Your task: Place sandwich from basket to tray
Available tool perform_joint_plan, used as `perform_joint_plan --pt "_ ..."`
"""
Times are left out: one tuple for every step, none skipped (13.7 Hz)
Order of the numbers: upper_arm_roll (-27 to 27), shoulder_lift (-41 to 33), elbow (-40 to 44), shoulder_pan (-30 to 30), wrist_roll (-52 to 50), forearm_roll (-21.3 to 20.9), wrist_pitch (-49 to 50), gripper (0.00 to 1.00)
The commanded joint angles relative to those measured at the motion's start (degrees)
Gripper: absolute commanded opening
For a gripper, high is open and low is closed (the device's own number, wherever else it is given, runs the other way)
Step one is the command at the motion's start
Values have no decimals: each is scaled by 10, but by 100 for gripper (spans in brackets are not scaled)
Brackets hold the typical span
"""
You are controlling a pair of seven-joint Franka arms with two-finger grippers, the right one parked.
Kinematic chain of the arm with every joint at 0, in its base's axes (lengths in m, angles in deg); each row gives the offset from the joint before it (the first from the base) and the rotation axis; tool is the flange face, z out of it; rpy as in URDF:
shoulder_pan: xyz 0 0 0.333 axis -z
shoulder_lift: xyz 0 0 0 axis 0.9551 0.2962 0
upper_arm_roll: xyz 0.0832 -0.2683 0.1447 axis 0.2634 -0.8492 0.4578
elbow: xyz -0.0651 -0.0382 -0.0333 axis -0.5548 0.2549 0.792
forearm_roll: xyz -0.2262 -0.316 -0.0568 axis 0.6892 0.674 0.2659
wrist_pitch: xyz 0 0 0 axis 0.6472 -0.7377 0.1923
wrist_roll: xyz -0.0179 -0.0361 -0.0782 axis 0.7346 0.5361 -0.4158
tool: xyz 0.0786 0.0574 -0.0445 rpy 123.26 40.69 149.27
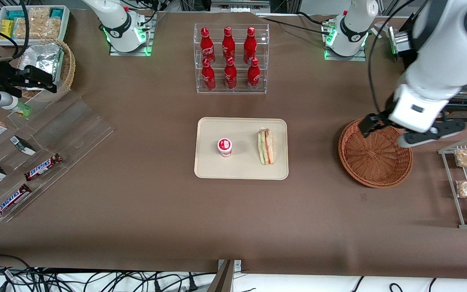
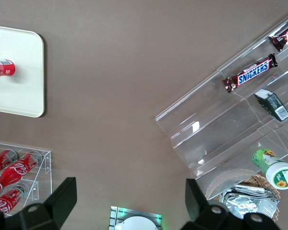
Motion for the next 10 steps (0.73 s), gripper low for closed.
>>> perform_joint_plan --pt "59 -41 -18 -2 114 49 19 100" --pt "79 -47 -18 -1 155 60 27 100" --pt "93 -53 -18 0 189 66 35 100" --pt "100 -54 -18 0 219 70 40 100" --pt "108 -55 -18 1 250 70 44 100" --pt "115 -59 -18 6 280 70 44 100" --pt "121 -62 -19 8 304 70 45 100" --pt "121 -62 -19 9 318 69 45 100" --pt "121 -62 -20 12 323 68 46 100" --pt "119 -62 -21 17 323 63 47 100"
